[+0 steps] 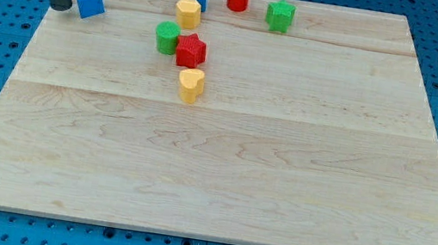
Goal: Push the blue triangle parallel to the left of the blue cube
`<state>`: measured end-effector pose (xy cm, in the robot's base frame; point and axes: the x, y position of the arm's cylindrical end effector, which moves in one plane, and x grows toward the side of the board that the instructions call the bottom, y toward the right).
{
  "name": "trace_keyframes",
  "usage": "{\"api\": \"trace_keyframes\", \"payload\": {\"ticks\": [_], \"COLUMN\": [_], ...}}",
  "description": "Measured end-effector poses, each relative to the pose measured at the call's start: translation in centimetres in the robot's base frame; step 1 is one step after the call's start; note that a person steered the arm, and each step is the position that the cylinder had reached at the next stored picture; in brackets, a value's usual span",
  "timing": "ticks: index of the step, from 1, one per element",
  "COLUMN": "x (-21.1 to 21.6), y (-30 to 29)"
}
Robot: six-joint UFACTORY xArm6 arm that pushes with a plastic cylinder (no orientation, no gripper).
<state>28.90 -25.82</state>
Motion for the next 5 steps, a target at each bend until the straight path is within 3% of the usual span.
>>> {"api": "trace_keyframes", "payload": {"ticks": [1, 4, 5], "x": [-1.2, -4.3, -7.7], "y": [4.0, 4.5, 3.6]}}
